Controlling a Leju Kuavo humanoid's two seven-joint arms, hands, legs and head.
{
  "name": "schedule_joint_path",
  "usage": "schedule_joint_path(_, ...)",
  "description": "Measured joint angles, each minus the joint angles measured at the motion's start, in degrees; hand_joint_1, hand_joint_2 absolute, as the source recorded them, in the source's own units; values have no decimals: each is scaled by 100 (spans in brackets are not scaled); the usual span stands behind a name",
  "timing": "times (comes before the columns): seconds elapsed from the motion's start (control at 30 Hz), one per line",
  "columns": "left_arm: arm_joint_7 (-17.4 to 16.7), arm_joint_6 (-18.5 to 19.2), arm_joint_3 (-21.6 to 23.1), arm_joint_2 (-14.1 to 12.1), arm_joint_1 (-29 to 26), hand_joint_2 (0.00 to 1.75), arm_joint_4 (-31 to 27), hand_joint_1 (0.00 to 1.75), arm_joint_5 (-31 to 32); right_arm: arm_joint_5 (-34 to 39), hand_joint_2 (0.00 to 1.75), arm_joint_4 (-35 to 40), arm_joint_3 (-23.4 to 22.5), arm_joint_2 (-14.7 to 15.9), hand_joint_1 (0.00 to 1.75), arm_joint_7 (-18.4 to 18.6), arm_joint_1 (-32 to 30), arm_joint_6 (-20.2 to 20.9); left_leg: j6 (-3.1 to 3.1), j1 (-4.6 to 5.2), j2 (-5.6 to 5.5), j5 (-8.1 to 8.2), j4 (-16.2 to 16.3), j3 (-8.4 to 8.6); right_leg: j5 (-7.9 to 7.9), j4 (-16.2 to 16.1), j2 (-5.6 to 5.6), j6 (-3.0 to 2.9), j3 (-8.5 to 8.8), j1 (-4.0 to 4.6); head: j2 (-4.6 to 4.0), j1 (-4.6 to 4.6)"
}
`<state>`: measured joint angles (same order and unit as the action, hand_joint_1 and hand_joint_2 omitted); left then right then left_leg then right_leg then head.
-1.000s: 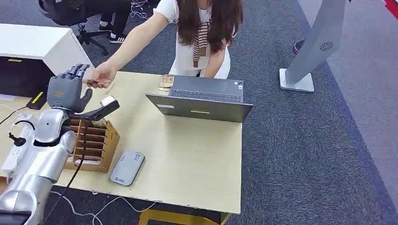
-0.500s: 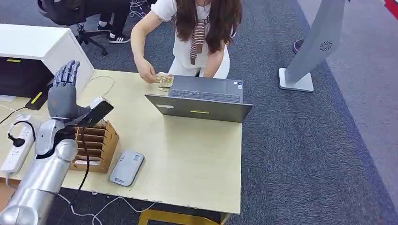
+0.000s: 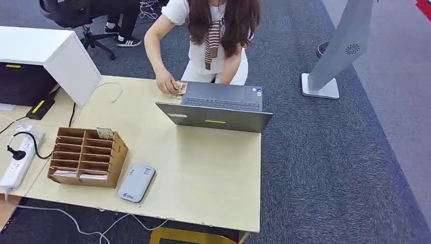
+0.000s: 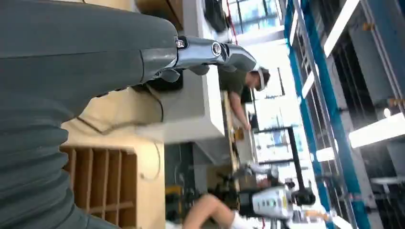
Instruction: Pass the card to the sensor for recognition and then transmit it.
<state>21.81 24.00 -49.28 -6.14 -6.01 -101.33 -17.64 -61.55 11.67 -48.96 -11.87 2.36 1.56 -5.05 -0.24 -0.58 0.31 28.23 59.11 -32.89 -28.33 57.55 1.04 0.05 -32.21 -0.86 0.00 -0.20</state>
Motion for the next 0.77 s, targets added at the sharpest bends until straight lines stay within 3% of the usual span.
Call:
schedule_joint_path(0.07, -531, 10, -659, 260, 89, 175, 45, 0, -457, 2, 175, 0, -35, 0, 0, -18, 9, -18, 1, 0, -15, 0, -1, -4, -1, 0, -18, 1, 12, 0, 0, 2)
schedule_joint_path(0.13, -1010, -87, -1437, 512, 267, 175, 459, 0, -1017, -13, 175, 0, -68, 0, 0, -22, 12, -50, 2, 7, -15, 1, -1, 6, -1, 0, -18, 1, 20, -3, 0, 0)
schedule_joint_path(0.2, -1188, -256, -2061, 651, 424, 175, 1130, 0, -1406, -37, 175, -2, -87, 0, 0, -24, 5, -70, 2, 7, -14, 1, -1, 13, -1, 0, -16, 1, 21, -3, 0, -2)
schedule_joint_path(0.3, -1007, -263, -2769, 830, 489, 175, 2294, 0, -1584, -85, 175, -2, -120, 0, 0, -37, 5, -103, 2, 3, -22, 0, 0, 11, -2, -2, -26, 1, 21, -3, 0, -2)
schedule_joint_path(0.37, -1024, -708, -3055, 909, 582, 175, 2867, 0, -1564, -87, 175, -2, -127, 0, 0, -35, 8, -120, 4, 9, -37, 0, 0, 10, -3, -3, -43, 3, 28, -4, -2, -4)
schedule_joint_path(0.43, -783, -1228, -3318, 991, 650, 175, 3674, 0, -1390, -111, 175, -2, -144, 0, 0, -9, 9, -127, 8, 19, -37, 2, 0, 15, -3, -3, -43, 4, 29, -13, 0, -7)
schedule_joint_path(0.53, -206, -1655, -3456, 1103, 681, 175, 5064, 0, -1128, -192, 175, -2, -164, 0, 0, -13, -5, -118, 13, 26, -37, 0, 0, 14, -3, -4, -44, 6, 28, -19, -2, -2)
schedule_joint_path(0.6, -47, -1800, -3483, 1173, 707, 175, 5826, 0, -1057, -205, 175, -2, -170, 0, 0, -17, -1, -118, 15, 26, -38, 1, 2, 13, -2, -5, -45, 7, 30, -19, 0, 0)
schedule_joint_path(0.63, -32, -1935, -3483, 1193, 730, 0, 6086, 0, -994, -221, 175, -2, -170, 0, 0, -17, 0, -118, 16, 27, -38, 2, 2, 13, -1, -5, -46, 8, 30, -20, 0, -2)
schedule_joint_path(0.67, -34, -2152, -3483, 1215, 758, 0, 6388, 0, -902, -269, 0, -2, -170, 0, 0, -22, 0, -118, 19, 34, -38, 4, 2, 14, -1, -5, -48, 9, 31, -25, 0, -2)
schedule_joint_path(0.7, -83, -2375, -3483, 1256, 791, 0, 6646, 0, -819, -306, 0, -2, -170, 0, 0, -39, -2, -118, 20, 40, -38, 4, 3, 17, -1, -5, -49, 10, 30, -31, -2, -7)
schedule_joint_path(0.73, -197, -2657, -3483, 1298, 824, 175, 6934, 0, -712, -345, 0, -2, -170, 0, 0, -66, -2, -114, 20, 40, -38, 3, 3, 18, 0, -5, -49, 10, 30, -32, 0, -4)
schedule_joint_path(0.77, -332, -2917, -3478, 1342, 845, 175, 7205, 0, -591, -402, 175, -4, -168, -2, 0, -81, -2, -114, 21, 41, -37, 3, 3, 20, 1, -5, -48, 12, 30, -33, 0, -7)
